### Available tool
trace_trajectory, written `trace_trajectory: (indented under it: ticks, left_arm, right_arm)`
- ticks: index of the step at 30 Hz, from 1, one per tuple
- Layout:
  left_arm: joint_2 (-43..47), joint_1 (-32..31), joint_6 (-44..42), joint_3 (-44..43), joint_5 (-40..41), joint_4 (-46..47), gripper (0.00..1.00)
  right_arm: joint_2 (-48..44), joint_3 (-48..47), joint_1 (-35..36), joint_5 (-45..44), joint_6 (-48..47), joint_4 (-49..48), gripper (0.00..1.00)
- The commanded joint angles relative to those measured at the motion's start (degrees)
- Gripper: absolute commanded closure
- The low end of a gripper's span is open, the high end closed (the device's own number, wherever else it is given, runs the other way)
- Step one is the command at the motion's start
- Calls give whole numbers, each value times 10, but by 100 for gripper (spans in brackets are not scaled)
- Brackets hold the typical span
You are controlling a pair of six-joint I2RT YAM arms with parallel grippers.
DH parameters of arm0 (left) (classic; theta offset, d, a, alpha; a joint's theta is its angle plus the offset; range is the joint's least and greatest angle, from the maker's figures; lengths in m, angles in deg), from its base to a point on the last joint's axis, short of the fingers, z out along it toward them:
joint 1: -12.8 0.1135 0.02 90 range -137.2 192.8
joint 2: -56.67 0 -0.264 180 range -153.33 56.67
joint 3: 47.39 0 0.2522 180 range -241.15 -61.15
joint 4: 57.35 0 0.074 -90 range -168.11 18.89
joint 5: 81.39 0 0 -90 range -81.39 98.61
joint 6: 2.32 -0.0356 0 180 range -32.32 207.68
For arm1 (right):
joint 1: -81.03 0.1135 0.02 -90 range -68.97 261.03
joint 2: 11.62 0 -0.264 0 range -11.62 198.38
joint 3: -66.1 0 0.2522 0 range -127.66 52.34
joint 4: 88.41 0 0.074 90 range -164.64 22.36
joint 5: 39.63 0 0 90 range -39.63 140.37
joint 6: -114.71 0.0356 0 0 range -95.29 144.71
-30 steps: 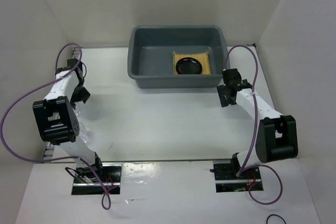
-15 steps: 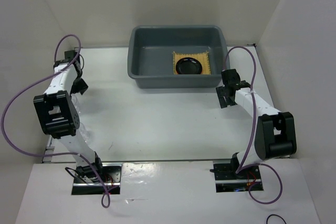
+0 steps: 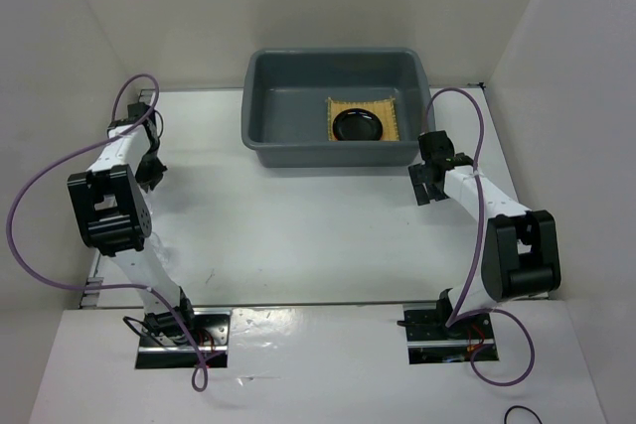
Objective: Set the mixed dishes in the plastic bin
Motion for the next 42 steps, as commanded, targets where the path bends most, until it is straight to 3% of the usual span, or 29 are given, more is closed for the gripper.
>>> trace_trajectory:
  ticks: [1, 4, 9, 14, 17, 18, 22, 24, 25, 28, 29, 30, 36, 42]
  left_arm:
    - [-12, 8, -7, 5, -16, 12, 77]
    - [-25, 8, -7, 5, -21, 12, 90]
    - [-38, 8, -7, 0, -38, 7, 100]
    - [14, 3, 22, -77, -116, 7, 100]
    - [62, 3, 75, -128, -207, 45, 100]
    - [78, 3, 88, -145, -269, 70, 100]
    - [132, -40, 122, -164, -429, 263, 100]
    - [80, -104, 83, -257, -419, 211, 100]
    - [22, -126, 29, -370, -391, 133, 100]
    - [-107, -211, -53, -540, -306, -22, 100]
    - [-144, -255, -66, -668, -282, -61, 100]
    - [-172, -276, -73, -704, -257, -88, 100]
    - [-220, -366, -104, -622, -199, -89, 100]
    - [-265, -389, -119, -554, -182, -105, 100]
  right_arm:
    - [0, -3, 5, -5, 2, -7, 2]
    - [0, -3, 5, -5, 2, -7, 2]
    - [0, -3, 5, -5, 2, -7, 2]
    - [0, -3, 5, -5, 2, -7, 2]
    - [0, -3, 5, -5, 2, -7, 2]
    - [0, -3, 5, -5, 2, -7, 2]
    - [0, -3, 5, -10, 2, -7, 2]
    - [0, -3, 5, -10, 2, -7, 2]
    - [-6, -3, 5, -10, 2, -7, 2]
    - [-11, -3, 11, -17, 2, -7, 2]
    - [-11, -3, 11, -17, 2, -7, 2]
    - [-11, -3, 11, -17, 2, -7, 2]
    - [-11, -3, 16, -17, 7, -7, 2]
    - [-11, -3, 16, -17, 7, -7, 2]
